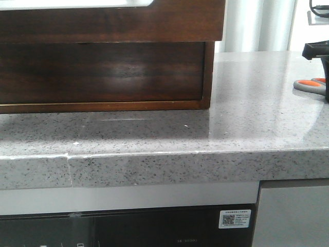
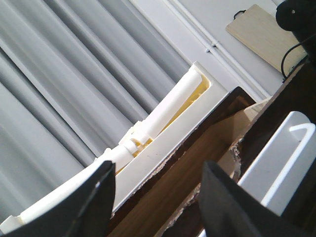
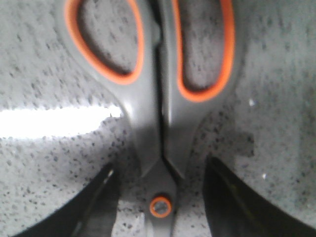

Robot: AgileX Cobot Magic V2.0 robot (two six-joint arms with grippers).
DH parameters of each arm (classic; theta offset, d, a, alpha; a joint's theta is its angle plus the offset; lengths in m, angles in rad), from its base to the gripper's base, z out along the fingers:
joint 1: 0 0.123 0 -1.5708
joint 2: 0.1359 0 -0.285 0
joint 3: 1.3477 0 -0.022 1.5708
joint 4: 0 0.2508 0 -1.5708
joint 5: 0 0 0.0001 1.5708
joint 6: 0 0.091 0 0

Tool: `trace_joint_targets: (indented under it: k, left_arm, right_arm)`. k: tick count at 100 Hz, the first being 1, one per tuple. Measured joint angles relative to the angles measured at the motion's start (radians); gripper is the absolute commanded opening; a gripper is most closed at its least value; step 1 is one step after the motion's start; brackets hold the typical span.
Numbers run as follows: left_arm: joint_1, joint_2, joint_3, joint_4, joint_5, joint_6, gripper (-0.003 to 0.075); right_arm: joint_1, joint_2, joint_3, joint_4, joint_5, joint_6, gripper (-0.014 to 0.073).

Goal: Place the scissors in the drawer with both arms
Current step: 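Lower the right gripper onto the black scissors and grasp the handles, then lift the scissors with the right gripper and carry them over the drawer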

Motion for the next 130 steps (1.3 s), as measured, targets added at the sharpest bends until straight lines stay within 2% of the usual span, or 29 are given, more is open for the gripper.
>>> trace_joint_targets:
  k: [8, 25, 32, 51, 63, 80, 92, 112, 130]
  left_arm:
    - [0.0, 0.0, 0.0, 0.0, 0.0, 0.0, 0.0339]
    - [0.0, 0.0, 0.0, 0.0, 0.0, 0.0, 0.0339]
    - [0.0, 0.0, 0.0, 0.0, 0.0, 0.0, 0.0339]
    - [0.0, 0.0, 0.0, 0.0, 0.0, 0.0, 0.0339]
    - [0.0, 0.0, 0.0, -0.004, 0.0, 0.0, 0.0339]
    - [0.0, 0.0, 0.0, -0.018, -0.002, 0.0, 0.0339]
    - [0.0, 0.0, 0.0, -0.022, -0.002, 0.0, 0.0338]
    - [0.0, 0.0, 0.0, -0.024, -0.002, 0.0, 0.0338]
    - [0.0, 0.0, 0.0, -0.025, -0.003, 0.0, 0.0339]
  right_arm:
    - [0.0, 0.003, -0.002, 0.0, 0.0, 0.0, 0.0174]
    - [0.0, 0.004, -0.006, 0.0, 0.0, 0.0, -0.0057]
    - [0.0, 0.004, -0.006, 0.0, 0.0, -0.002, -0.0125]
    - [0.0, -0.017, -0.001, 0.009, -0.009, -0.002, -0.0124]
    - [0.0, -0.106, 0.0, 0.047, -0.042, -0.03, -0.0124]
    - [0.006, -0.285, 0.0, 0.226, -0.098, -0.237, -0.0124]
    - [0.051, -0.405, 0.0, 0.352, -0.127, -0.4, -0.0124]
    - [0.206, -0.529, -0.089, 0.395, -0.133, -0.554, -0.0124]
    - [0.433, -0.541, -0.197, 0.399, -0.128, -0.673, -0.0124]
